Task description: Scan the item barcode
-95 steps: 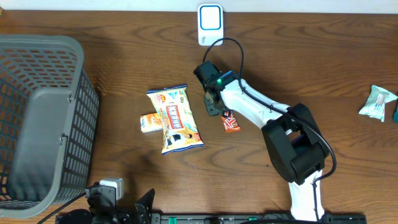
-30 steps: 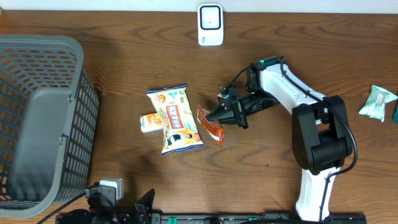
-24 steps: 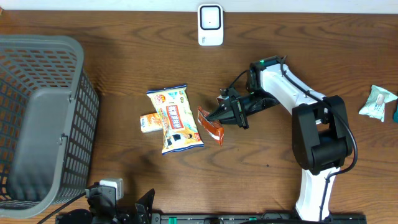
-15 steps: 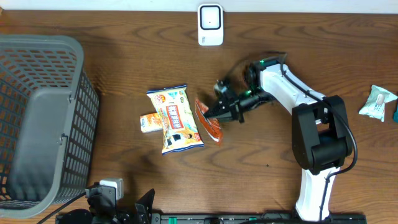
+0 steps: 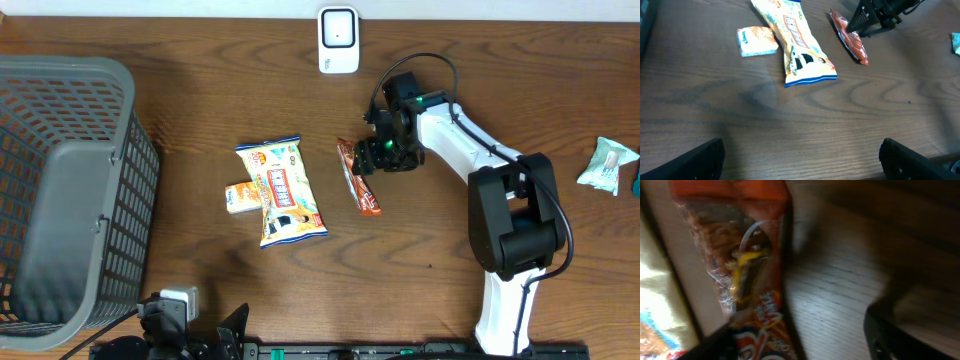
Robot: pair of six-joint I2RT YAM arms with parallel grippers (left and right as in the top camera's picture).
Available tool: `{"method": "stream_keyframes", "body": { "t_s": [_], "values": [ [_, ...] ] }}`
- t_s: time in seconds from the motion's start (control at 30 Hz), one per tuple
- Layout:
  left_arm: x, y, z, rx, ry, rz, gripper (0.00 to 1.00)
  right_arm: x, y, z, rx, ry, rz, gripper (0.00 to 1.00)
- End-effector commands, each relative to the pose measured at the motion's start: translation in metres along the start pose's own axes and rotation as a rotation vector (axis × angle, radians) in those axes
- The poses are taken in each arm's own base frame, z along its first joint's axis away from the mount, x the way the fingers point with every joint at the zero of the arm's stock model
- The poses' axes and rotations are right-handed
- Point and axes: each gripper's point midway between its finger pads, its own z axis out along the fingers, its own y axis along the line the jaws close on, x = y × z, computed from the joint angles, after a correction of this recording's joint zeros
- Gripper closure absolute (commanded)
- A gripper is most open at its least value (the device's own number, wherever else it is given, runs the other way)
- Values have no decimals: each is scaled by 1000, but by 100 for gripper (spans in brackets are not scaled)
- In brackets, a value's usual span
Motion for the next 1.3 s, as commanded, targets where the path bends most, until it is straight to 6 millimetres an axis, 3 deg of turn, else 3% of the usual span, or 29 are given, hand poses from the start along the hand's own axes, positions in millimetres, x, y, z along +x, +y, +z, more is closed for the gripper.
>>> {"method": "stream_keyframes", "body": {
  "t_s": [0.0,0.2,0.3,0.37,0.47,0.63,0.67,0.77,0.8,1.07,1.27],
  "values": [
    [-1,-1,-2,6,-10,24,2,-13,-10,-11,101,-40,15,20],
    [-1,-1,-2,6,-10,24,2,-27,16,-48,145,-103,-44,21],
    [-1,-1,-2,6,-10,23,2,-28,38,-57,193,-141,-113,28],
    [-1,-1,-2,6,-10,23,2,-24,46,-54,253,-144,-145,33],
    [-1,-1,-2,6,-10,24,2,-19,42,-46,431,-172,-136,38],
    [-1,-1,-2,6,-10,24,2,-17,48,-37,641,-237,-191,40],
    [-1,-1,-2,6,-10,23,2,-18,52,-37,660,-250,-206,44],
    [-1,-1,-2,6,-10,23,2,-19,55,-34,693,-286,-189,73],
    [-1,-1,-2,6,-10,24,2,-19,56,-34,692,-289,-182,76],
    [-1,-1,-2,6,-10,24,2,-10,46,-17,709,-233,-159,71],
    [-1,-1,-2,6,-10,24,2,-4,54,-13,708,-218,-183,69]
  ]
}}
